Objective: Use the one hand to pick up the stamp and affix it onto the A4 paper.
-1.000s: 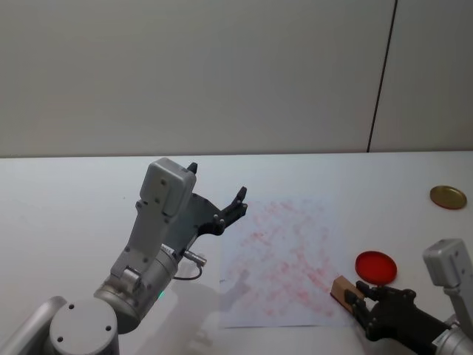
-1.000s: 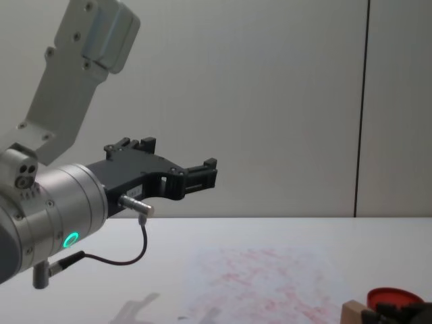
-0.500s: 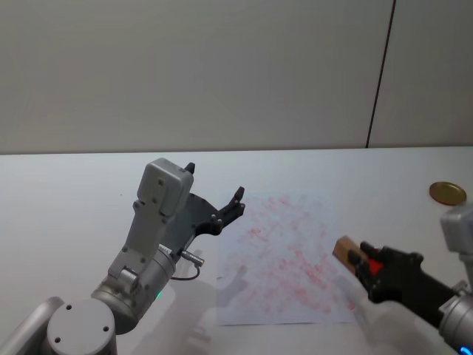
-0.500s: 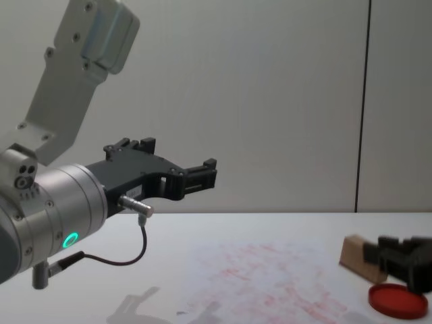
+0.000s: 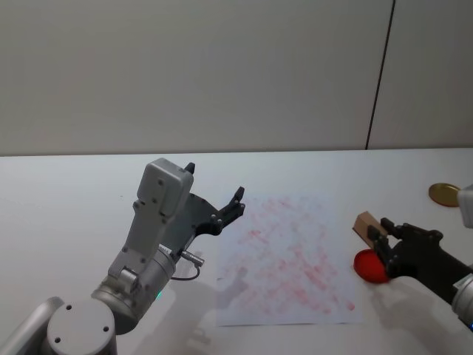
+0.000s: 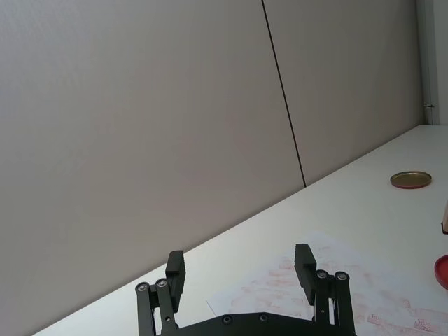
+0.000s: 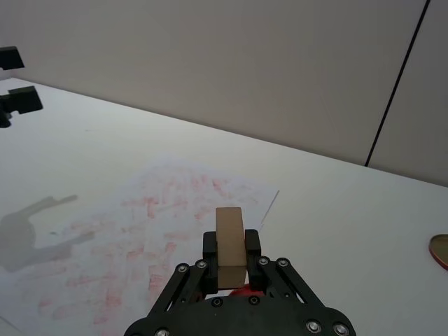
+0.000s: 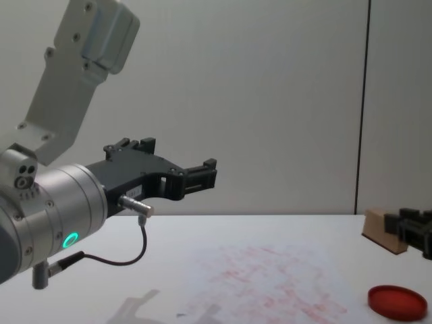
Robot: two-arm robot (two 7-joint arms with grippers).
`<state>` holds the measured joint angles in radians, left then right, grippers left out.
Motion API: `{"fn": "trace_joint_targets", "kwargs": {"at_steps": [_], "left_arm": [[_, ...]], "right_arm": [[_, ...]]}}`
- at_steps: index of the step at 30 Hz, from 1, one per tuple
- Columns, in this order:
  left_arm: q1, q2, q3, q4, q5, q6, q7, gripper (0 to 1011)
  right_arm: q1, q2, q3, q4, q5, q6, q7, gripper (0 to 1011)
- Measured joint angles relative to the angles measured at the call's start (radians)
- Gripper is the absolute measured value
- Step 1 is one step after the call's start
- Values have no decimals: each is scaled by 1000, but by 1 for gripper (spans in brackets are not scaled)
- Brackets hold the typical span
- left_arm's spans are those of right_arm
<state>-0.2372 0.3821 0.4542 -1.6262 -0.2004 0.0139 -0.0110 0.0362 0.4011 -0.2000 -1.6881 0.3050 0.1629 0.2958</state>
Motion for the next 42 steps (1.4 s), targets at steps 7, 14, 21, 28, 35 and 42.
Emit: {"fn": "trace_joint_targets", "kwargs": {"at_steps": [7,14,21,28,35,42], "left_arm": [[0,0,0,0,0,0,0,993],[0,0,0,0,0,0,0,993],[0,0,0,0,0,0,0,993],[0,0,0,0,0,0,0,993],[0,0,0,0,0,0,0,993],[0,0,0,0,0,0,0,993]], "right_arm": [[13,-2,4,35,-3,11,-11,213],[24,-8,4,75,-8,17,-17,213],[31,-15,-1,105,-14,19,-17,214],[37,-23,-7,128,-20,21,-16,213],[43,-29,-12,147,-30,24,-15,213],[44,-32,-15,159,-37,25,-19,225]]}}
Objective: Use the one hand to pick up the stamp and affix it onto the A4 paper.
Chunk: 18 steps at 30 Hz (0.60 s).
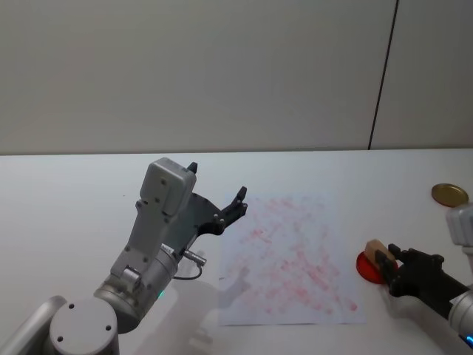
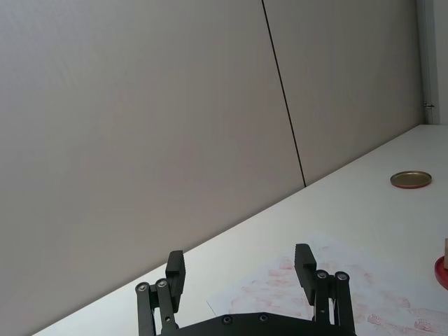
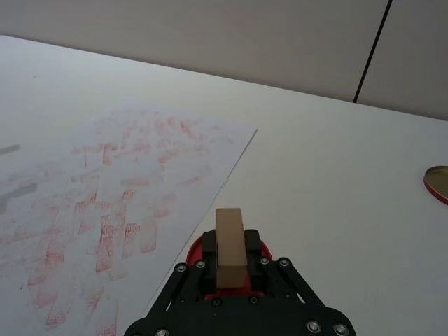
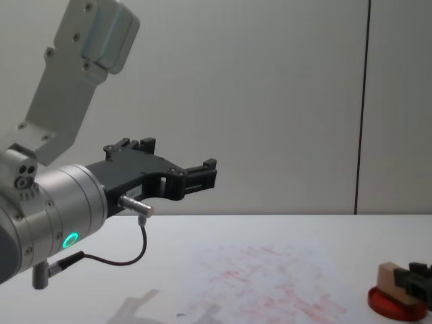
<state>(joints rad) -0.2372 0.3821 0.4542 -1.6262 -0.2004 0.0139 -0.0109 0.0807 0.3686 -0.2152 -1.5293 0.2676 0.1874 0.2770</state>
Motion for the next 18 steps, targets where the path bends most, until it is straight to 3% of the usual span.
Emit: {"fn": "trace_joint_targets", "kwargs": {"at_steps": [2,7,9,10,18], "left_arm": [[0,0,0,0,0,0,0,993],[0,0,0,0,0,0,0,993],[0,0,0,0,0,0,0,993],[0,0,0,0,0,0,0,993],[0,0,0,0,0,0,0,993]], "right_arm": [[0,0,0,2,-1,0,-1,252],[0,-2,-2,7,-3,-1,-6,450],[0,-2,-2,7,-3,-2,-6,474],[-1,-2,-2,8,-3,-4,-8,555],[-5,-2,-1,0,0,-26,-12,767]]}}
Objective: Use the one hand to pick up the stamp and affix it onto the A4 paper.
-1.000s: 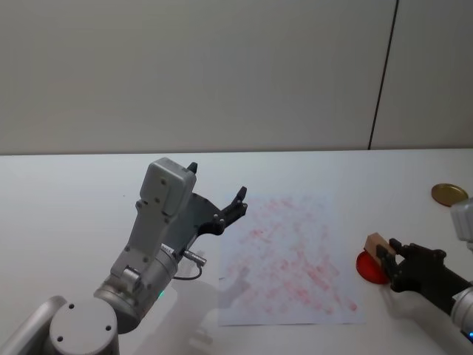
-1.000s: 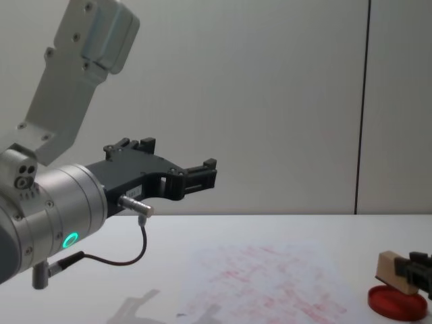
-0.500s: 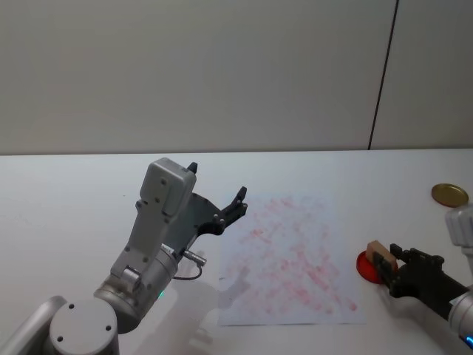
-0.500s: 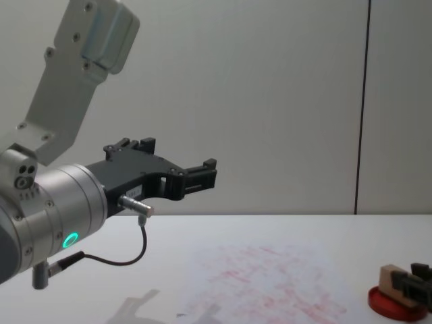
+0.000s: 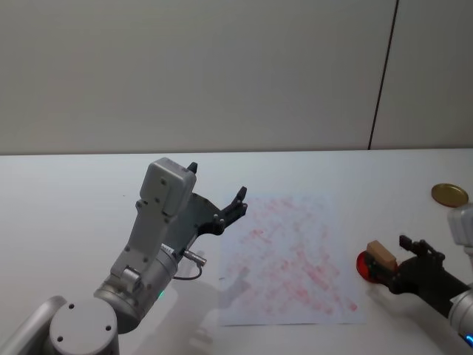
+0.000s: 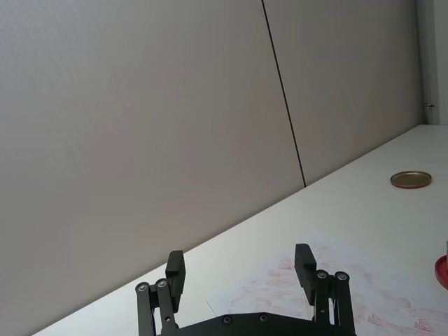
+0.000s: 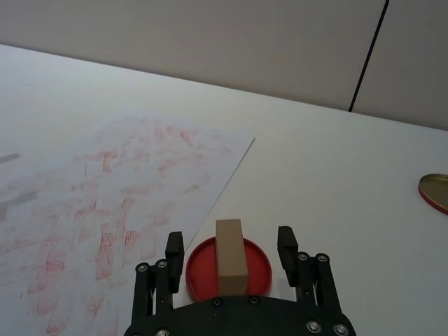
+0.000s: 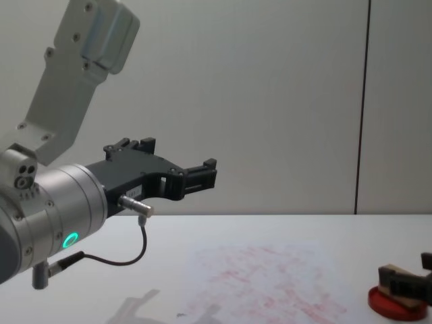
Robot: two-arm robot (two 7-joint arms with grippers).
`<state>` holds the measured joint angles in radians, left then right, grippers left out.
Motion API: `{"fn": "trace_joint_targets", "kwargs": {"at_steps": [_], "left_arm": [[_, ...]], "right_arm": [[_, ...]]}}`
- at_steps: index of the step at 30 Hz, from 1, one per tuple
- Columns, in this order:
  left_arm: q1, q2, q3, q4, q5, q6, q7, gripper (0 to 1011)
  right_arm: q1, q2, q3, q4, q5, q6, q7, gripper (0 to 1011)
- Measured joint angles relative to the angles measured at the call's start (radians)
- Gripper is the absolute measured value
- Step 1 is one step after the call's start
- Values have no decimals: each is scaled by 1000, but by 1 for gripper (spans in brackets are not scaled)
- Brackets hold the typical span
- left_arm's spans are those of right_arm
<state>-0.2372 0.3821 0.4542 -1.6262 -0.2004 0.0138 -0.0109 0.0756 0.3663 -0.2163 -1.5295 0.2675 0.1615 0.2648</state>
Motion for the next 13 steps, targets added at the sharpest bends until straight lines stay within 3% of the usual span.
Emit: {"fn": "trace_joint_targets", "kwargs": {"at_steps": [8,13], "left_arm": [[0,0,0,0,0,0,0,993],[0,0,0,0,0,0,0,993]], "right_arm": [[-7,2,3,-41,3,-40,-7,993],[-11,3,4,-64,4,-55,-12,1001]]}}
